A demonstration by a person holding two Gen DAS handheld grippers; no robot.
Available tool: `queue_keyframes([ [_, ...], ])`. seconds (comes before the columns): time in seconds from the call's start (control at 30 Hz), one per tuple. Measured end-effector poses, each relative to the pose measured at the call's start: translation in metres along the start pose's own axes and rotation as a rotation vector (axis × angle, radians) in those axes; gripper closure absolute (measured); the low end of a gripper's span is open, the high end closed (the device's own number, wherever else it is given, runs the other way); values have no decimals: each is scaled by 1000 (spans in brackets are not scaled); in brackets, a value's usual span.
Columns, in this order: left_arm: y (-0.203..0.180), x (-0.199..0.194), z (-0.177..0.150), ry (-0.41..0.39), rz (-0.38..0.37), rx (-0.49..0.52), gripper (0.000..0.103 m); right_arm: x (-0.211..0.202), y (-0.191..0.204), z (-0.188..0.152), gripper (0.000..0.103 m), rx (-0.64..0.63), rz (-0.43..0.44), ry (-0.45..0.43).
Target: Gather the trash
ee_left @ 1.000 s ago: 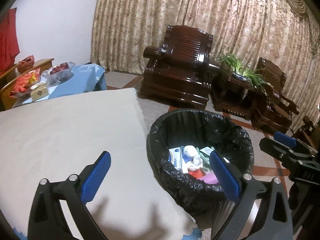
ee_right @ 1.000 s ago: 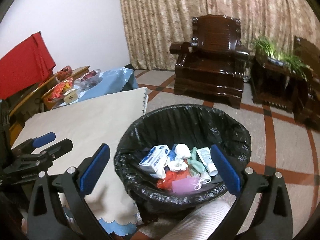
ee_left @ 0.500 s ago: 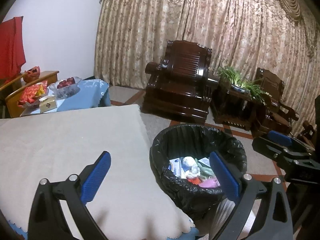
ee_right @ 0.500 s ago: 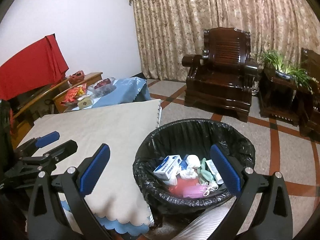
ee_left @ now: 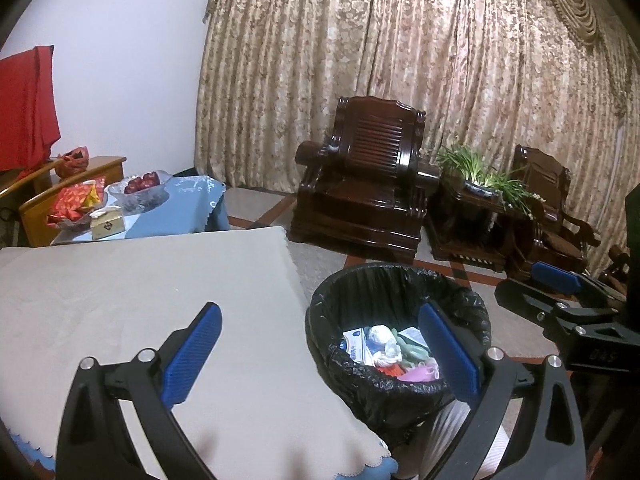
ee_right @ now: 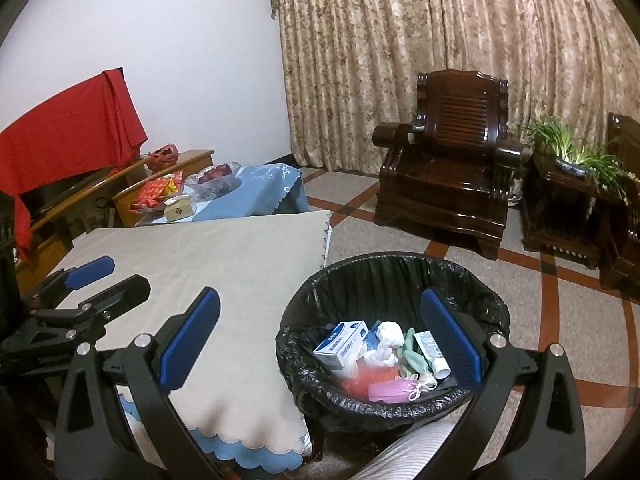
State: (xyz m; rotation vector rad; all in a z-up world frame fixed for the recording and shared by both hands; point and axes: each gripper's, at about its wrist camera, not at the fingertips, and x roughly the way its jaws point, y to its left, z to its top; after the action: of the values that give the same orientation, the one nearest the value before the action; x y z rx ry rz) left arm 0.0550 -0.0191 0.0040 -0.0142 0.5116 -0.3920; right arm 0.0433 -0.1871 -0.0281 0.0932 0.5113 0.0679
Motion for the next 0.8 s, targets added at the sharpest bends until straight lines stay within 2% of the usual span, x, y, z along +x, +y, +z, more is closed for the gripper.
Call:
queue_keyframes([
  [0.8,8,-3,2,2,8,-1,6,-2,3,0,5,-6,1,-1],
])
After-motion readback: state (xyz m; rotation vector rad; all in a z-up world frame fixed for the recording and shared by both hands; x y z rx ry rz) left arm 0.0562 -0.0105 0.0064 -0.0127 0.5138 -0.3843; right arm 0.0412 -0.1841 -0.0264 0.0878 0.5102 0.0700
